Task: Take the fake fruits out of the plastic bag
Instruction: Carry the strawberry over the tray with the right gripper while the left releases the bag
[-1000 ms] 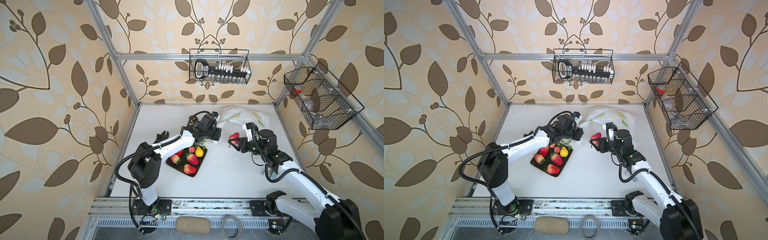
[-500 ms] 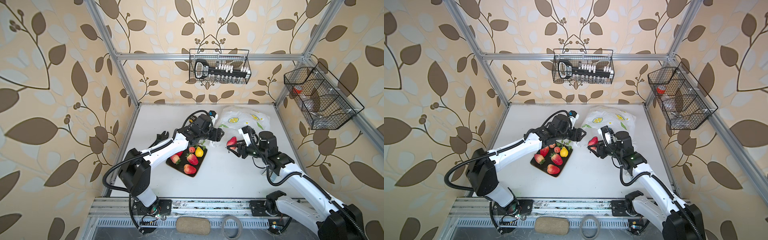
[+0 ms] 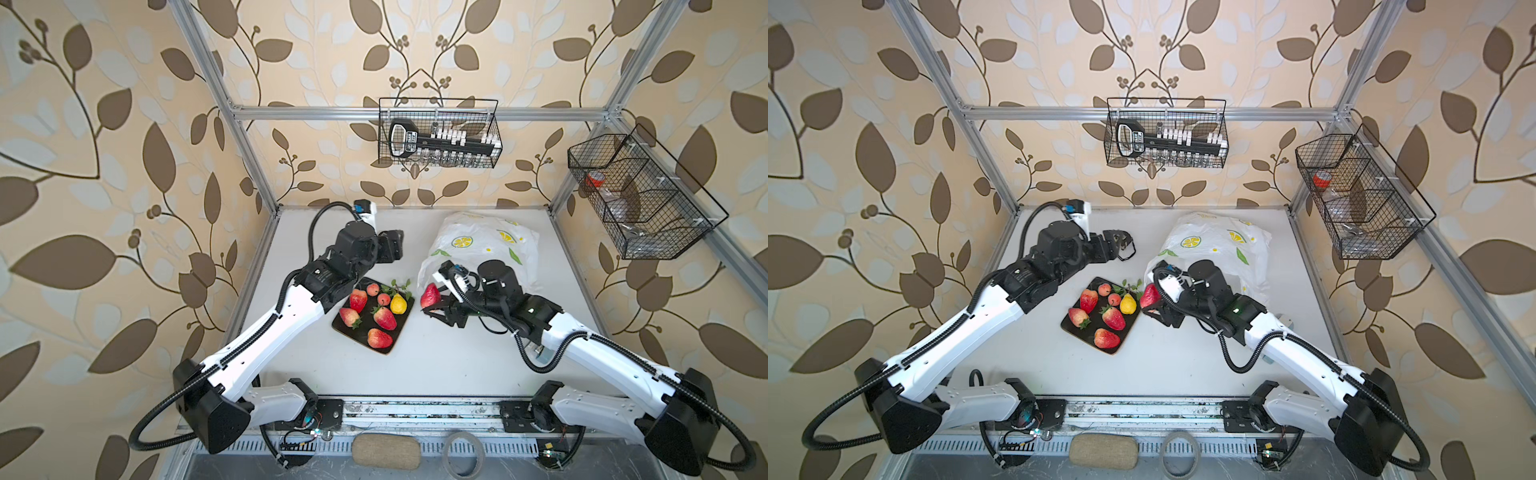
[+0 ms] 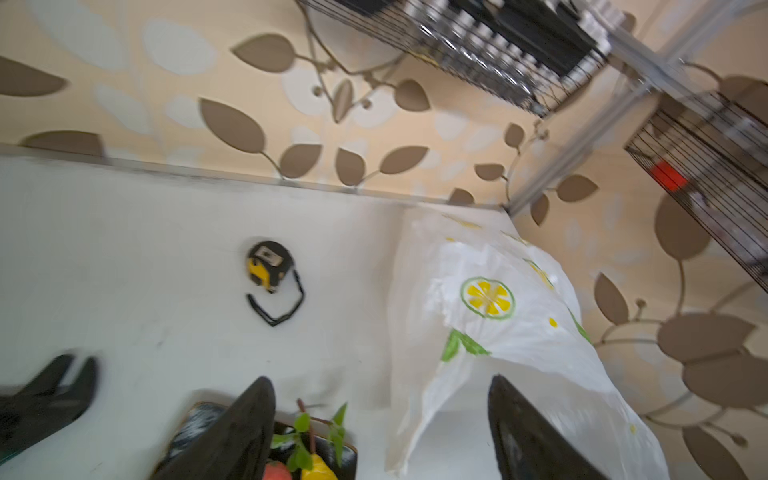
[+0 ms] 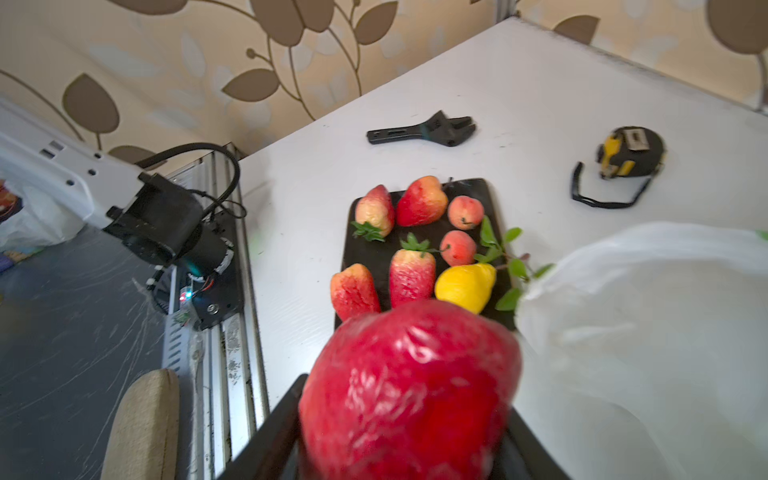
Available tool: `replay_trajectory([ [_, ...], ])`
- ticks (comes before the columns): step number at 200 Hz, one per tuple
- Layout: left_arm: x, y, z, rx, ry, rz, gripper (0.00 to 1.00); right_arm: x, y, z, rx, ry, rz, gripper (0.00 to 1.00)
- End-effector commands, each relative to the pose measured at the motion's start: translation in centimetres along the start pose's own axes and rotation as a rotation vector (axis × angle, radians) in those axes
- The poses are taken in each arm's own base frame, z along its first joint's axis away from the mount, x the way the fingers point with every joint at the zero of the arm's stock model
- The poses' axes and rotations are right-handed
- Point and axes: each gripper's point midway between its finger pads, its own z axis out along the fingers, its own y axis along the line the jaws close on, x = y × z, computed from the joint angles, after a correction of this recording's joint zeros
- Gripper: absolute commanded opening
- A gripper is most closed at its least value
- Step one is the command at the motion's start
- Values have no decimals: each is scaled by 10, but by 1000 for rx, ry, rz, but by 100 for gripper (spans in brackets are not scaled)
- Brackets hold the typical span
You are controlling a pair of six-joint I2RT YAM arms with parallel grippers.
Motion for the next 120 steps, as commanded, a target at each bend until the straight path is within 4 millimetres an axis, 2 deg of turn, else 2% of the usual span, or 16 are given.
replay_trajectory([
  [1, -7, 58, -18, -245, -66, -76, 80, -14, 9, 23, 46, 2, -52, 46],
  [19, -3, 83, -28, -328, -71, -111, 80, -20, 16, 50, 71, 25, -53, 46],
  [40, 2, 100, -41, -383, -85, -140, 80, -20, 18, 81, 108, 57, -56, 46],
  [76, 10, 118, -58, -439, -97, -141, 80, -20, 13, 125, 160, 101, -61, 47],
  [120, 10, 131, -74, -501, -109, -116, 79, -14, 4, 164, 193, 149, -103, 50],
])
